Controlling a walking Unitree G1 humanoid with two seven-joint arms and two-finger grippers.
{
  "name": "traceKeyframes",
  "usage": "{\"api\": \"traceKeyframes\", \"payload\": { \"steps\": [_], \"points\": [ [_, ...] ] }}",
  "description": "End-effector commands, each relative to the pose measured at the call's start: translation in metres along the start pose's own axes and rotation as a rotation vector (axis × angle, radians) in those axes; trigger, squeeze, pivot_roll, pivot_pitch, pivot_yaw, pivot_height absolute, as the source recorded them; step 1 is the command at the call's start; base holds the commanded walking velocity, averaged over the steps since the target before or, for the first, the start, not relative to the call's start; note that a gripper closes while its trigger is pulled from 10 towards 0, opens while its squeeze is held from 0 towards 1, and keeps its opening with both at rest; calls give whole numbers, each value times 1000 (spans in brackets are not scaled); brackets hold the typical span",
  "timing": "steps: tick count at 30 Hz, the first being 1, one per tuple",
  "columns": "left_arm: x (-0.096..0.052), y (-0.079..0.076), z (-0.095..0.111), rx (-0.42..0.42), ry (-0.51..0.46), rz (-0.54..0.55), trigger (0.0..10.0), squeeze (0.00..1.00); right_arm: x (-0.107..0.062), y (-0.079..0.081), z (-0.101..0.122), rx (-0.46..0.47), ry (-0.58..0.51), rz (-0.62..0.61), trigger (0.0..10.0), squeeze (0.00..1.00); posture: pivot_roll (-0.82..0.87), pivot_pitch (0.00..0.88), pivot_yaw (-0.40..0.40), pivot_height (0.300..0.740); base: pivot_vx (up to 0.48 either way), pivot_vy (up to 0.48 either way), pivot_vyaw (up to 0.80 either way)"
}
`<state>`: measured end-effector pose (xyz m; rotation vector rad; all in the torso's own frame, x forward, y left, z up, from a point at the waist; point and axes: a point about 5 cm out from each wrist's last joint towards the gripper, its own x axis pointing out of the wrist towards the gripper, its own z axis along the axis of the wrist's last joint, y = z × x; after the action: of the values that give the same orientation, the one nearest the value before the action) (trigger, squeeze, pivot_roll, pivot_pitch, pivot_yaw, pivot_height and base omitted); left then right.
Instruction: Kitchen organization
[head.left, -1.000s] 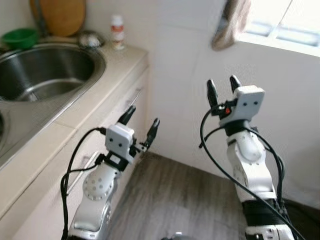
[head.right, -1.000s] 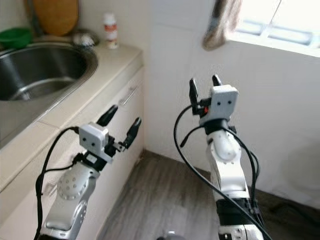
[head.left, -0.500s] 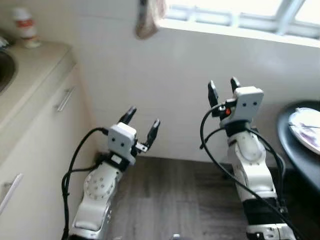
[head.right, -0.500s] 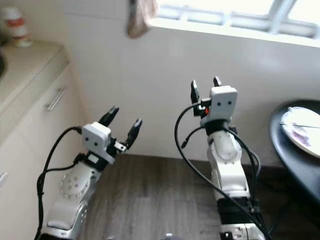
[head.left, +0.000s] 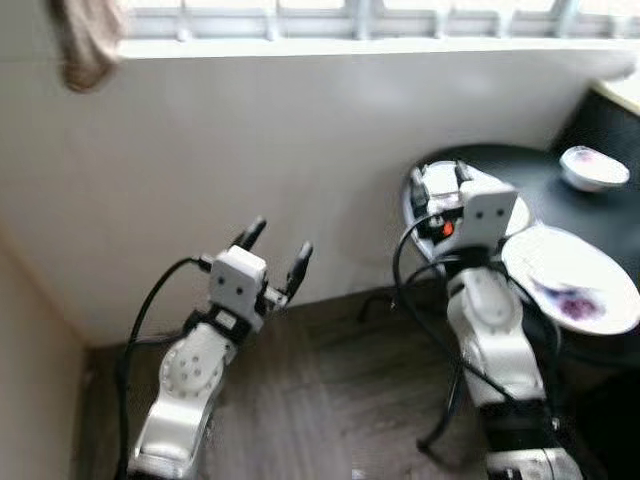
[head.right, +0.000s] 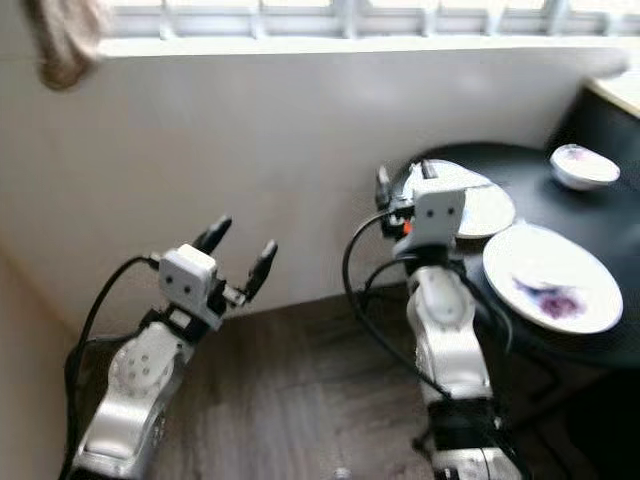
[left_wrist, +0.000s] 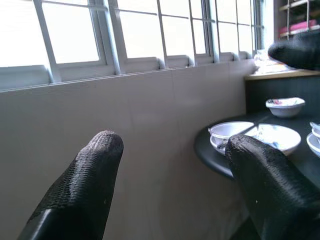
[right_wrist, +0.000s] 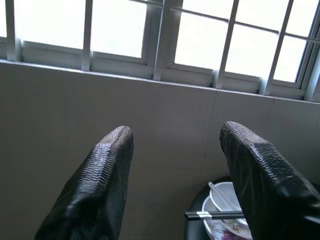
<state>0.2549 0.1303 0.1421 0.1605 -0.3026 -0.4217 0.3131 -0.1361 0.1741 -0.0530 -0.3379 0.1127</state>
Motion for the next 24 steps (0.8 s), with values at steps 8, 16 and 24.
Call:
{"api": "traceKeyframes", "payload": {
  "steps": [8, 16, 24],
  "points": [
    [1, -5, -2, -15, 11, -21, 10000, 0, 1, 4, -9, -24, 50, 3, 10000, 0, 8, 0, -56, 740, 0, -446, 0],
    [0, -5, -3, -32, 12, -10, 10000, 0, 0, 3, -15, -32, 80, -5, 10000, 0, 10, 0, -57, 740, 0, -108, 0],
    [0, -4, -4, -34, 8, -11, 10000, 0, 1, -2, -19, -34, 107, -34, 10000, 0, 5, 0, -56, 740, 0, 0, 0]
  ]
}}
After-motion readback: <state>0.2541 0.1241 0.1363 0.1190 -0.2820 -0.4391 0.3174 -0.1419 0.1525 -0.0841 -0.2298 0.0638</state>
